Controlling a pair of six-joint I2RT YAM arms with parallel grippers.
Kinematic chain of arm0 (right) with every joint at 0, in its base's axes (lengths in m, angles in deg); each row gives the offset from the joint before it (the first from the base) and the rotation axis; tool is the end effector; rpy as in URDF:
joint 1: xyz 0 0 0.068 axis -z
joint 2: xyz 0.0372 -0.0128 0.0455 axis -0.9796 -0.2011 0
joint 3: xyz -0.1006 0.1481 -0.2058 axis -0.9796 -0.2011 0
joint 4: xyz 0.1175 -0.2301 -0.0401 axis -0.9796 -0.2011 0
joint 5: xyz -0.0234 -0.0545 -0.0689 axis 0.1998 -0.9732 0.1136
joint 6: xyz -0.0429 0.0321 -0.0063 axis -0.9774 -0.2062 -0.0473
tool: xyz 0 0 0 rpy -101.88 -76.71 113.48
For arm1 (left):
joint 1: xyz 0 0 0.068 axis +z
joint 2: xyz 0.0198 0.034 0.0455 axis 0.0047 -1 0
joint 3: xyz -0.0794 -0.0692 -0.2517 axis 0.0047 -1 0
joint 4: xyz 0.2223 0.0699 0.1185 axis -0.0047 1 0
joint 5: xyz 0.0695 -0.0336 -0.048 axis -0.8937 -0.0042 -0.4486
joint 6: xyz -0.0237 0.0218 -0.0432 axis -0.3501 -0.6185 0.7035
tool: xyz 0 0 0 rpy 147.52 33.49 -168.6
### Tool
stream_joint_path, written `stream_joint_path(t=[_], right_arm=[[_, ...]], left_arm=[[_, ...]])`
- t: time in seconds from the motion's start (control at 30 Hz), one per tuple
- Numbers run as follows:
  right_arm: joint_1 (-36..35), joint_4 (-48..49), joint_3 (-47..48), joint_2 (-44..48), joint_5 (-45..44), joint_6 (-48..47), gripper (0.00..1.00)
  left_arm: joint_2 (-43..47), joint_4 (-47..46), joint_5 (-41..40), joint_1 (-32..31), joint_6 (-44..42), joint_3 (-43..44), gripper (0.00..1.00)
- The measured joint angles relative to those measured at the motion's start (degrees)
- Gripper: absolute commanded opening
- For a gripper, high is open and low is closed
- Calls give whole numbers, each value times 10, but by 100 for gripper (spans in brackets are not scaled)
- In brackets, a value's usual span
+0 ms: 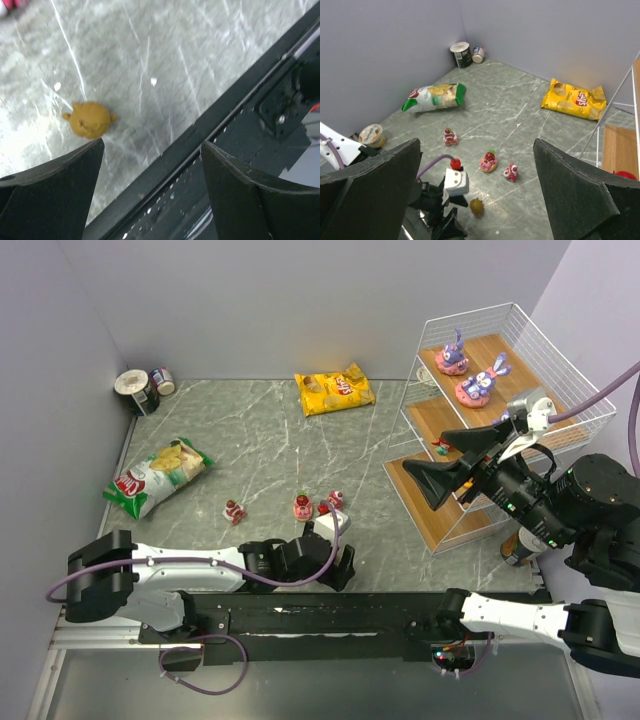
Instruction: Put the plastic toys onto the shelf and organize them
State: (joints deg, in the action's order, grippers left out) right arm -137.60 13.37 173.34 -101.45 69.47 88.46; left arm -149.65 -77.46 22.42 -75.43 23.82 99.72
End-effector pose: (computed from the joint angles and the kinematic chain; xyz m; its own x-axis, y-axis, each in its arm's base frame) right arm 0.0474 0.0584 0.5440 -0.0411 0.0913 -0.9950 -0.6603 0.7448 0.0956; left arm 0.0818 -0.2714 0.2135 -0.6313 0.1930 -0.7512 0.6238 0.7019 -0.3438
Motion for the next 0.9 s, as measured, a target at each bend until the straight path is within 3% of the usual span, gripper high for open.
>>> stream_joint_path(t=[0.47,0.9], right_arm=[[0,-24,2,-11,5,13,100],[0,-36,3,-25,3,12,100]], left_arm=[[-31,-49,-37,35,-23,-10,84],[-35,-69,-14,61,-60,-31,77]])
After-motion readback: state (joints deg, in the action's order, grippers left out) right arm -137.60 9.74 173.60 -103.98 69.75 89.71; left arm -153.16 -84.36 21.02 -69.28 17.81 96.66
